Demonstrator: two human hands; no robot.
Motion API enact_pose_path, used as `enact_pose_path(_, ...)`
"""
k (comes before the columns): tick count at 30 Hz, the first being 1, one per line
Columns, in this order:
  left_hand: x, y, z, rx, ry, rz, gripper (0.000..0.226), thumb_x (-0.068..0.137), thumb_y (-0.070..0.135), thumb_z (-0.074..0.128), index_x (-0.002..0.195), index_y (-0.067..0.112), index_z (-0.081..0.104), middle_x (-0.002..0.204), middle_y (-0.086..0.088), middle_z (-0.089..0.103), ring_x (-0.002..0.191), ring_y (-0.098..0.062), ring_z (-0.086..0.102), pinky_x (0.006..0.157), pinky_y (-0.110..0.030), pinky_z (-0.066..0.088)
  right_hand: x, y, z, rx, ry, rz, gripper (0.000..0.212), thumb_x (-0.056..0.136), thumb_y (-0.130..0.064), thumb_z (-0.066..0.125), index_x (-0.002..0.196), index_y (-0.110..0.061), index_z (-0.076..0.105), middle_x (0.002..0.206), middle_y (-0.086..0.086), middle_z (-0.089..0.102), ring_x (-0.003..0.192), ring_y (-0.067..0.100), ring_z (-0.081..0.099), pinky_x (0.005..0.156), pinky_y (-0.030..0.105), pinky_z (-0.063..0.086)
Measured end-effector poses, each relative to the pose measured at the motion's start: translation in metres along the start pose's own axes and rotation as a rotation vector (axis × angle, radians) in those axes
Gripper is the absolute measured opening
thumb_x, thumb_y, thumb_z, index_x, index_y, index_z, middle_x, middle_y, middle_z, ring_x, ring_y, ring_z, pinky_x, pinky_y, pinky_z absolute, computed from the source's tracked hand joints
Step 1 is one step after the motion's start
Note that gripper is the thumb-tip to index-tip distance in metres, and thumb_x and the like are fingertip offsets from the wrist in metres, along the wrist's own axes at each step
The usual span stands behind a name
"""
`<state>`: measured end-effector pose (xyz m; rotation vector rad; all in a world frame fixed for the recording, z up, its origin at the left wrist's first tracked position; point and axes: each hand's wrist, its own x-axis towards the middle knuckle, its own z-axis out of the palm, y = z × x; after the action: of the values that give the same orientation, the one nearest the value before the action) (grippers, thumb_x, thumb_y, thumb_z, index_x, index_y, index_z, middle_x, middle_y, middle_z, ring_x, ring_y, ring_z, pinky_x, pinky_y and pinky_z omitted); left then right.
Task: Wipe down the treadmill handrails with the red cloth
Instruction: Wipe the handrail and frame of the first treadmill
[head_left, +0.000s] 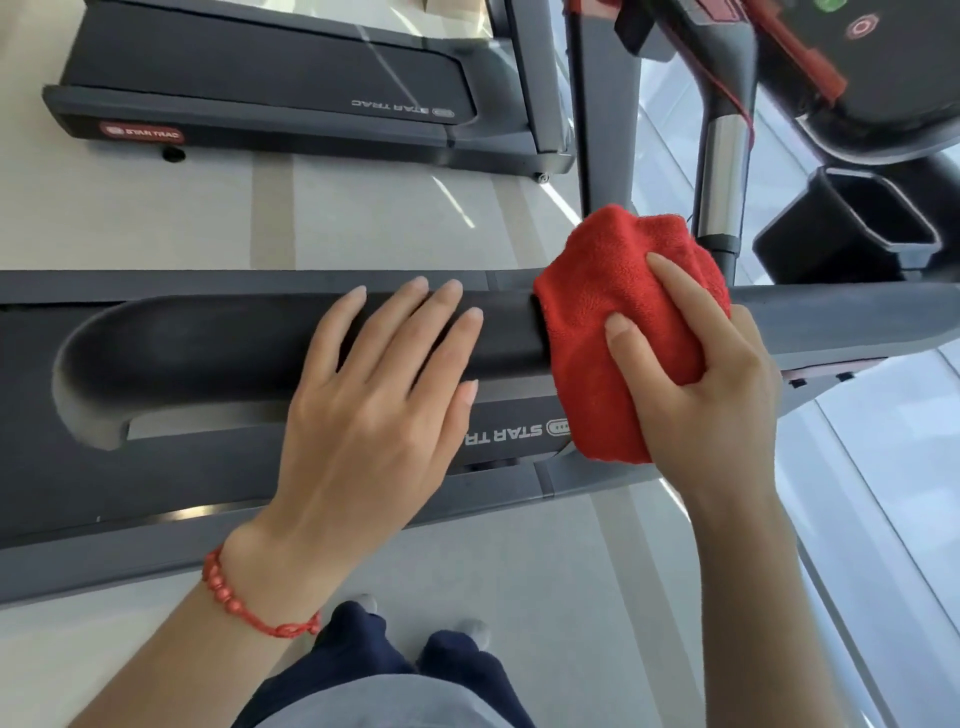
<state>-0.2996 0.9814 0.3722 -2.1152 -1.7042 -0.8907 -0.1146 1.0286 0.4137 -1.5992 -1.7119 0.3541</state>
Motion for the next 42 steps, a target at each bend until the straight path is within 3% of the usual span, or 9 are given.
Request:
enact_pose_path(8,0.002,0.008,0.007,-0.023,0.088,-0.078,0.03,0.095,0.017,0.044,0.114,0.001,0.061,0.121,-0.016,0.061,0.115,-0.033,0.054,0.102,-0.048,0.031,0.001,0.008,0.001,0.01,-0.02,-0.078,0.046,0.077,-0.048,0.06,0.122,-0.047,0.051,0.091,-0.008,0.046,0.083,-0.013,0.048,0.074,-0.004,0.031)
enact_pose_path(13,0.003,0.011,0.009,-0.024,0.127,-0.1,0.029,0.095,0.019,0.045,0.11,0.001,0.063,0.117,-0.017,0.063,0.112,-0.033,0.056,0.101,-0.048,0.03,0.007,0.02,-0.01,-0.006,0.031,-0.033,0.047,0.077,-0.048,0.058,0.124,-0.045,0.051,0.091,-0.002,0.046,0.078,-0.009,0.049,0.073,-0.003,0.031)
enact_pose_path(16,0.006,0.017,0.011,-0.035,0.14,-0.143,0.029,0.094,0.02,0.047,0.108,0.001,0.064,0.116,-0.016,0.063,0.111,-0.033,0.056,0.101,-0.05,0.029,0.004,0.021,-0.007,0.014,0.034,-0.044,0.047,0.078,-0.047,0.059,0.124,-0.044,0.051,0.09,-0.006,0.044,0.08,-0.014,0.047,0.073,-0.004,0.03)
enact_pose_path(19,0.013,0.032,0.016,-0.071,0.134,-0.139,0.029,0.093,0.02,0.047,0.108,0.001,0.063,0.116,-0.016,0.063,0.112,-0.034,0.055,0.1,-0.052,0.03,0.005,0.026,-0.009,0.028,-0.003,-0.074,0.047,0.077,-0.048,0.06,0.123,-0.046,0.05,0.09,-0.013,0.045,0.082,-0.017,0.046,0.072,-0.005,0.03)
enact_pose_path(23,0.025,0.055,0.027,-0.125,0.067,-0.07,0.03,0.093,0.019,0.046,0.111,0.001,0.063,0.119,-0.015,0.061,0.114,-0.033,0.054,0.102,-0.05,0.03,0.016,0.044,-0.025,0.001,0.014,-0.05,0.046,0.077,-0.048,0.06,0.122,-0.048,0.05,0.092,-0.004,0.049,0.083,-0.015,0.047,0.074,-0.002,0.032)
enact_pose_path(27,0.036,0.066,0.038,-0.095,0.024,-0.083,0.03,0.093,0.021,0.046,0.114,0.004,0.061,0.12,-0.013,0.061,0.113,-0.03,0.055,0.101,-0.048,0.029,0.024,0.057,-0.035,-0.002,0.071,0.01,0.046,0.078,-0.047,0.06,0.124,-0.045,0.051,0.094,-0.005,0.048,0.082,-0.015,0.047,0.074,-0.002,0.031)
enact_pose_path(32,0.036,0.065,0.047,-0.038,0.071,-0.084,0.029,0.094,0.019,0.045,0.114,0.007,0.062,0.12,-0.01,0.062,0.112,-0.028,0.056,0.1,-0.045,0.028,0.025,0.063,-0.033,0.002,0.032,-0.05,0.048,0.077,-0.049,0.059,0.124,-0.045,0.05,0.092,-0.007,0.045,0.082,-0.017,0.046,0.074,-0.004,0.031)
enact_pose_path(38,0.036,0.067,0.05,0.003,0.123,-0.068,0.026,0.094,0.017,0.048,0.112,0.006,0.063,0.117,-0.01,0.064,0.109,-0.028,0.057,0.099,-0.045,0.029,0.042,0.091,-0.058,-0.039,0.075,0.002,0.047,0.077,-0.049,0.058,0.123,-0.046,0.051,0.091,-0.003,0.048,0.077,0.003,0.046,0.074,-0.002,0.03)
enact_pose_path(42,0.04,0.079,0.054,0.009,0.155,-0.137,0.026,0.093,0.02,0.049,0.106,0.004,0.064,0.113,-0.013,0.065,0.107,-0.031,0.057,0.099,-0.048,0.028,0.049,0.099,-0.064,-0.041,0.081,-0.001,0.046,0.077,-0.049,0.059,0.123,-0.044,0.052,0.091,-0.003,0.047,0.075,0.005,0.046,0.072,0.004,0.032)
